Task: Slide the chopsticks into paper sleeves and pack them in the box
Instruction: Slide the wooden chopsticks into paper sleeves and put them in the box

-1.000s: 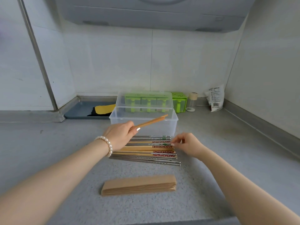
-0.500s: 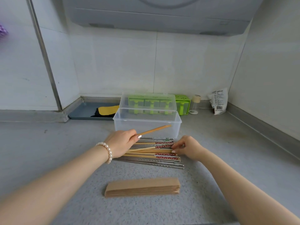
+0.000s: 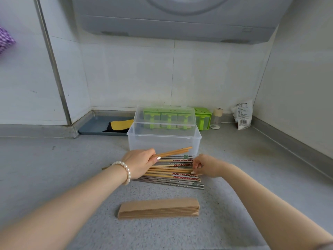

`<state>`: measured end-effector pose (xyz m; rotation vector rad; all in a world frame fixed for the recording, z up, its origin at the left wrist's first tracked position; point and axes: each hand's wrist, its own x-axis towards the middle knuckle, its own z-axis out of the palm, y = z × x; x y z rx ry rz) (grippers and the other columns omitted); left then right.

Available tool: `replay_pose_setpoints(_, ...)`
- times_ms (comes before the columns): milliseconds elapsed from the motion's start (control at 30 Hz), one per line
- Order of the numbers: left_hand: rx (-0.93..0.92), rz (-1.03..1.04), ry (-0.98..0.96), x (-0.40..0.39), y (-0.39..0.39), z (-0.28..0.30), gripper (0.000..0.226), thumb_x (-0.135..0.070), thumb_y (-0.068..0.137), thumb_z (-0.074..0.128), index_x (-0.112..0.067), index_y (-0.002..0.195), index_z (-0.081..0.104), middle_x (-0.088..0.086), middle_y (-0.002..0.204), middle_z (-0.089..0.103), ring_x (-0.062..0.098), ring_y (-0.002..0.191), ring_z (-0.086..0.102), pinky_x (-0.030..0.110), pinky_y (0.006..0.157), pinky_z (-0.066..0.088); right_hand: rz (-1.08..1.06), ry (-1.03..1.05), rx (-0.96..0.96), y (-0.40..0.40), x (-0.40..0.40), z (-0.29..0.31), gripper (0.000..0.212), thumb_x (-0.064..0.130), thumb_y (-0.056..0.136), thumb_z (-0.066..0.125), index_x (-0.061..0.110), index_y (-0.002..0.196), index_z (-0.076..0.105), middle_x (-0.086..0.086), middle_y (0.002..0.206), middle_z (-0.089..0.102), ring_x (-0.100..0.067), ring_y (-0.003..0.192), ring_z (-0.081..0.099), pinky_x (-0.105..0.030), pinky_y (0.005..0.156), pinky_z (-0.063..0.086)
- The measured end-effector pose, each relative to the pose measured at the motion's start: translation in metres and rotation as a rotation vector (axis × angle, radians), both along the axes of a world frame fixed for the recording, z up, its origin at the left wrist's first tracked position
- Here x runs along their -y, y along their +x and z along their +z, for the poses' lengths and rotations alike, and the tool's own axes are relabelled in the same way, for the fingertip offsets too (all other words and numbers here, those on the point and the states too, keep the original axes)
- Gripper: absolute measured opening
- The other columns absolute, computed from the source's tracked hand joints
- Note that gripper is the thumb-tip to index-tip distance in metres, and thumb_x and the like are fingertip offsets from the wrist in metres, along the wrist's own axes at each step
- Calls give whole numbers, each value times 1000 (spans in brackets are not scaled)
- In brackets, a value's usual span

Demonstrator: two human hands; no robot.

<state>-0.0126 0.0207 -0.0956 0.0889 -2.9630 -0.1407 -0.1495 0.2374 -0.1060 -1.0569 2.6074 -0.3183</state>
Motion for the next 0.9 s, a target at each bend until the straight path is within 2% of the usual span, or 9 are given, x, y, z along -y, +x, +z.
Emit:
replay_pose_setpoints(133,-4,-6,11,-1,-2,0,30,-44,98,26,-23,87,44,-7,69,49,11,58,44,27,55,37,-13,-15,33,0,-2,1,25,26,90,57,27,67,47,1,94,53,-18,90,50,-26,78,39)
replay_pose_setpoints(267,5,-1,6,-3,-5,0,29,-49,96,28,-25,90,44,-8,73,51,12,61,48,24,53,38,-11,-19,61,2,-6,9,22,27,92,53,24,71,51,7,82,48,-18,88,47,-21,66,36)
replay_pose_setpoints(300,6,3,5,-4,-6,1,32,-53,94,31,-25,96,45,-7,78,54,12,65,52,25,56,43,-9,-38,75,2,-8,13,15,28,92,53,21,79,57,7,84,50,-18,89,48,-23,69,37)
replay_pose_setpoints(367,-9,-2,-19,-6,-7,4,48,-63,86,38,-23,112,44,-5,96,58,14,79,59,31,69,52,-13,-77,103,5,-14,27,20,30,92,54,14,100,62,5,93,55,-15,91,50,-25,79,38)
replay_pose_setpoints(500,-58,-60,-156,-19,-5,14,65,-62,80,52,-19,127,38,-4,115,51,14,102,51,28,86,46,37,-190,249,12,-27,54,11,28,91,55,24,82,61,10,77,55,-9,74,47,-23,68,36)
replay_pose_setpoints(633,-157,-76,-219,-25,-3,22,36,-40,88,54,-18,113,42,-2,105,51,14,94,49,28,83,45,62,-297,415,13,-35,55,10,19,91,56,18,83,63,8,72,51,-10,68,41,-22,66,35)
replay_pose_setpoints(733,-88,-88,-294,-27,4,29,14,-17,92,47,-16,104,40,1,85,51,17,74,50,29,64,48,61,-351,570,16,-41,51,6,21,85,64,15,83,63,5,75,55,-9,69,44,-21,65,37)
replay_pose_setpoints(800,-57,-124,-406,-26,8,33,14,-8,91,44,-14,102,38,0,70,43,16,59,42,25,51,39,53,-319,618,17,-49,56,30,28,76,67,15,103,65,5,89,62,-9,79,52,-21,70,43)
replay_pose_setpoints(900,-30,-172,-556,-27,12,44,20,0,90,43,-15,102,37,-2,63,34,17,57,42,26,49,37,14,-323,582,21,-55,73,86,38,60,73,20,137,40,1,123,56,-13,113,54,-27,95,43)
